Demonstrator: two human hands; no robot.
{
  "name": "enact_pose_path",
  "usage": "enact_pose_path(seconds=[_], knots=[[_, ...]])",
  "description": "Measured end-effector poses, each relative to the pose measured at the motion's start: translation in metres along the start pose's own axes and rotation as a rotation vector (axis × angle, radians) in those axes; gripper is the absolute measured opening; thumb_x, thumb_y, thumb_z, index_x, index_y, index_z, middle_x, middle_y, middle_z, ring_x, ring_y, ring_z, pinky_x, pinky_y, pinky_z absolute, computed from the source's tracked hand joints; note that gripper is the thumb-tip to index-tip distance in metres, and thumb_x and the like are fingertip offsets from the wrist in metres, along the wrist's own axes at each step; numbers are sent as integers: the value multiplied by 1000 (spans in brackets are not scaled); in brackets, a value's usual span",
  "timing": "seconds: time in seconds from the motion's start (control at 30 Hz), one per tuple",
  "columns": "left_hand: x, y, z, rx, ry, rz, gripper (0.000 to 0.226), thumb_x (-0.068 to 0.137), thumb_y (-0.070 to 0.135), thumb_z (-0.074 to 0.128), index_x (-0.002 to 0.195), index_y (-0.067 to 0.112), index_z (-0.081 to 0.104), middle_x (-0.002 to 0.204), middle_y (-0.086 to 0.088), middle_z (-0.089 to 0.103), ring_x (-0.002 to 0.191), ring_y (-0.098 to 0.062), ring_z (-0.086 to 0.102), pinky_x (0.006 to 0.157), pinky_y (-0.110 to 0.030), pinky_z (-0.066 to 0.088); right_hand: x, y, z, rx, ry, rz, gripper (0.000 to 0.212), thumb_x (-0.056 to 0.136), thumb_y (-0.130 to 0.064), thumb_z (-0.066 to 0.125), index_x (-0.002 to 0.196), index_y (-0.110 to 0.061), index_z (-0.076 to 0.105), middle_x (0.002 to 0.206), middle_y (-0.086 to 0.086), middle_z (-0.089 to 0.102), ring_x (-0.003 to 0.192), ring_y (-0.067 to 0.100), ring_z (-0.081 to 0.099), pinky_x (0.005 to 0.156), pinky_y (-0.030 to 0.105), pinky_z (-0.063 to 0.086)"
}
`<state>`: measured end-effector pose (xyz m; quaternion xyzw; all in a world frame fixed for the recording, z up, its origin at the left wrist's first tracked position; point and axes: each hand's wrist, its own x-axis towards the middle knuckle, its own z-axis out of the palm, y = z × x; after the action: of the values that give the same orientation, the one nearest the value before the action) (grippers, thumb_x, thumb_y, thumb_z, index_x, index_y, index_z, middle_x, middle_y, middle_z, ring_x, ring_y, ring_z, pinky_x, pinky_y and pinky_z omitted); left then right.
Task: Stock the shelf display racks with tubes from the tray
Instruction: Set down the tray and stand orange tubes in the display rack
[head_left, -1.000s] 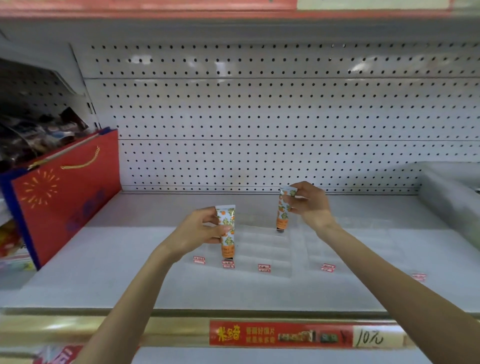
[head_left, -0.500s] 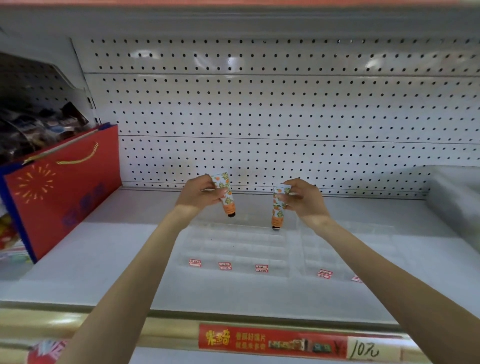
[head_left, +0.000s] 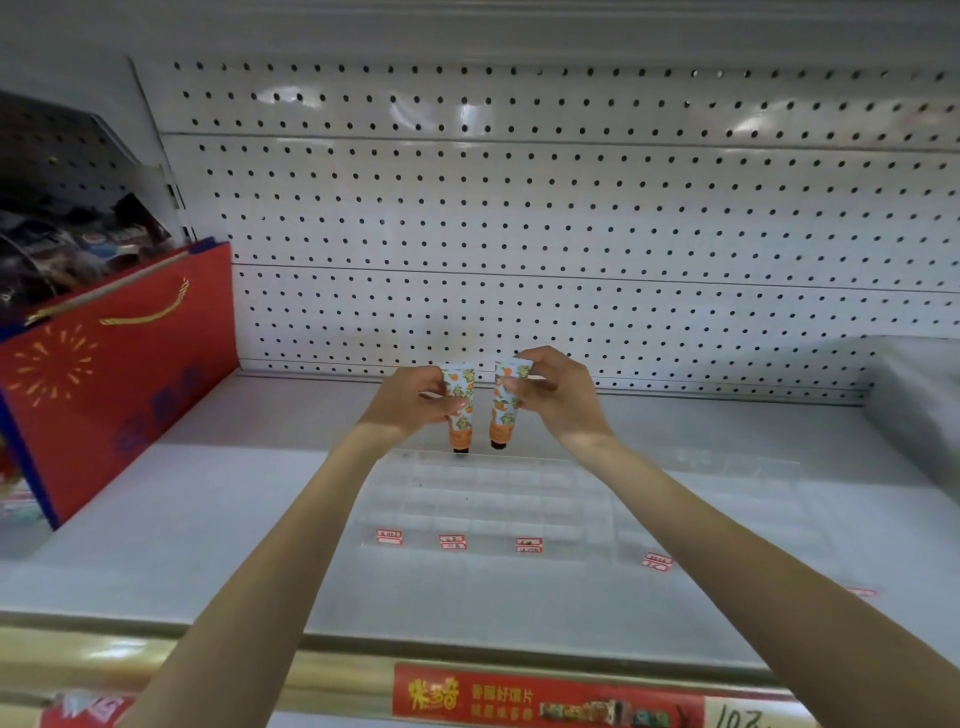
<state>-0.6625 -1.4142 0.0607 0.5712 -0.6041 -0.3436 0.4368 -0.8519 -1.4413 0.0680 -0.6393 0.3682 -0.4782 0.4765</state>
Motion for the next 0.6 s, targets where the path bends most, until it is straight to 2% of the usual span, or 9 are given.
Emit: enact_pose_path(seconds=[0.27, 0.43, 0.5, 0.6], knots=[[-3, -5, -1, -8, -10, 17, 17, 82, 6, 68, 97, 13, 68, 91, 2, 69, 82, -8, 66, 77, -20, 56, -1, 13, 9, -101, -37, -15, 20, 81, -1, 68, 84, -19, 60, 87, -2, 67, 82, 20, 62, 74, 35, 51], [-5, -4, 1, -4, -15, 30, 18, 80, 6, 69, 97, 11, 68, 92, 4, 69, 84, -10, 66, 78, -23, 56, -3, 14, 7, -112, -43, 7, 17, 82, -1, 68, 94, -9, 60, 93, 4, 67, 88, 23, 63, 80, 36, 55], [-6, -4, 1, -6, -10, 31, 17, 79, 7, 71, 96, 10, 68, 91, 3, 70, 84, -11, 66, 79, -25, 56, -4, 15, 7, -171, -45, -8, 19, 82, -2, 68, 100, -3, 60, 97, 5, 67, 91, 20, 63, 80, 29, 56], [-8, -3, 0, 14, -9, 31, 19, 79, 7, 71, 98, 9, 68, 93, 1, 70, 86, -13, 67, 79, -25, 56, -7, 13, 7, -190, -41, -17, 23, 82, -2, 68, 104, 0, 60, 97, 4, 66, 88, 16, 63, 73, 15, 53]])
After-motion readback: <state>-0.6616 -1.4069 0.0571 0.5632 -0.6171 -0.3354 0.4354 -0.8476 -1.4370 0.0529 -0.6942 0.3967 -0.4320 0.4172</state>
